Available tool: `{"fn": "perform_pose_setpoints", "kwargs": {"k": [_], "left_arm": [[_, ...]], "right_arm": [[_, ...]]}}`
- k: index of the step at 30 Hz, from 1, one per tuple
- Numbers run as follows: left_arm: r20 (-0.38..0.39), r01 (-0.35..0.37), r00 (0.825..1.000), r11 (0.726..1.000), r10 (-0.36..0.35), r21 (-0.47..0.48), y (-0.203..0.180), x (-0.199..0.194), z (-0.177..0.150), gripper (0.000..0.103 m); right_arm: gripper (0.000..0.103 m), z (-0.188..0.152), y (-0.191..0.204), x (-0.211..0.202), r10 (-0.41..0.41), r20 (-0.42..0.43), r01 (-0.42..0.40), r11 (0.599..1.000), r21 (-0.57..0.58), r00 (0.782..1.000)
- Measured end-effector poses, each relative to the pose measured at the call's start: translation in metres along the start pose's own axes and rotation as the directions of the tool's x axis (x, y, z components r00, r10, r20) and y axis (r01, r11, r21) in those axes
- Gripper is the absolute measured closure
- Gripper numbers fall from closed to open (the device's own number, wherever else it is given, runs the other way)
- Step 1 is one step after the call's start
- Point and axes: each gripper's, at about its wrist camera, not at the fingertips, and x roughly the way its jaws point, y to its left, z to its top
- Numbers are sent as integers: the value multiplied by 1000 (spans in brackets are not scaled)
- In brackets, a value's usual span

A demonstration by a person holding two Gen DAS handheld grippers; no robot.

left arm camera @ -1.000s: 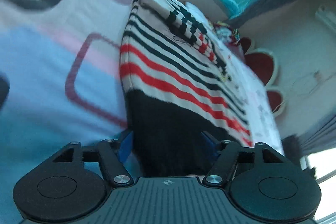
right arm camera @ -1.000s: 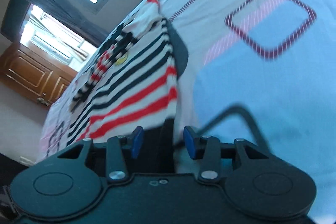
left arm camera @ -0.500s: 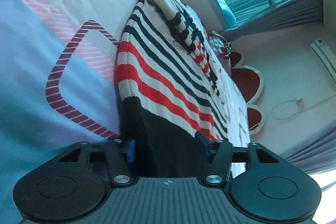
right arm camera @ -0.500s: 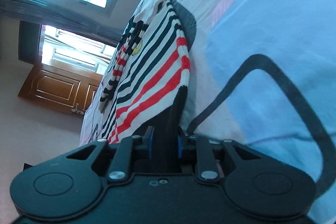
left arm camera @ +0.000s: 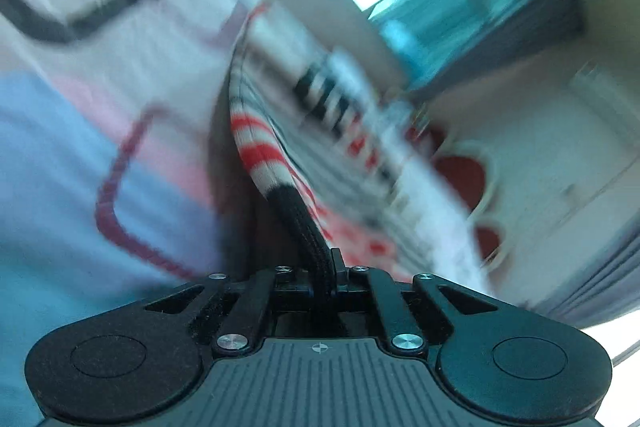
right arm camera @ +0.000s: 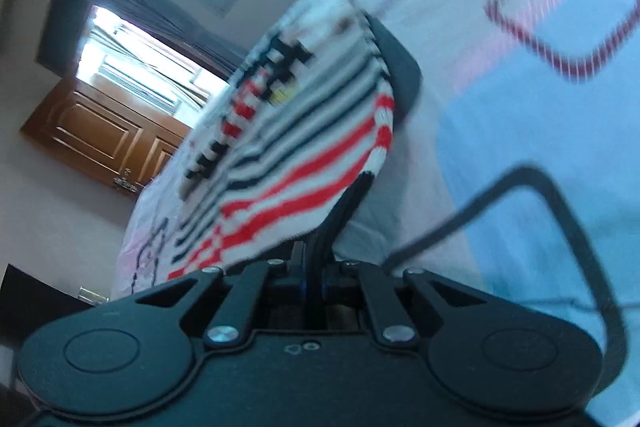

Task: Fold small clothes
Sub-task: 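Carry the held hem over the sweater with both tools and lower it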

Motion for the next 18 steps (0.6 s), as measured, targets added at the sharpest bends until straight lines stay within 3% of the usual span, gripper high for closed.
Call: {"fn": "perform_pose_setpoints", "kwargs": {"k": [2, 5, 7, 12, 18], "left_arm": [[40, -39, 998, 999, 39, 16, 7, -9, 0, 97], [-58, -141, 988, 990, 141, 6, 30, 10, -7, 97], [-56, -127, 990, 992, 126, -11, 33, 11, -8, 97], [-56, -113, 992, 993, 112, -32, 32, 9, -4, 97], [23, -53, 998, 998, 53, -31, 11, 1, 6, 97]], "right_arm": [[97, -1, 2, -15, 9, 40, -8, 1000, -27, 999], [97, -7, -16, -9, -66, 24, 66, 997, -27, 998], [97, -10, -30, 8, -120, -40, 121, 993, 18, 992], [97, -6, -23, 7, -110, -17, 111, 994, 12, 994], [97, 7, -4, -2, -95, 41, 96, 995, -27, 995]]}}
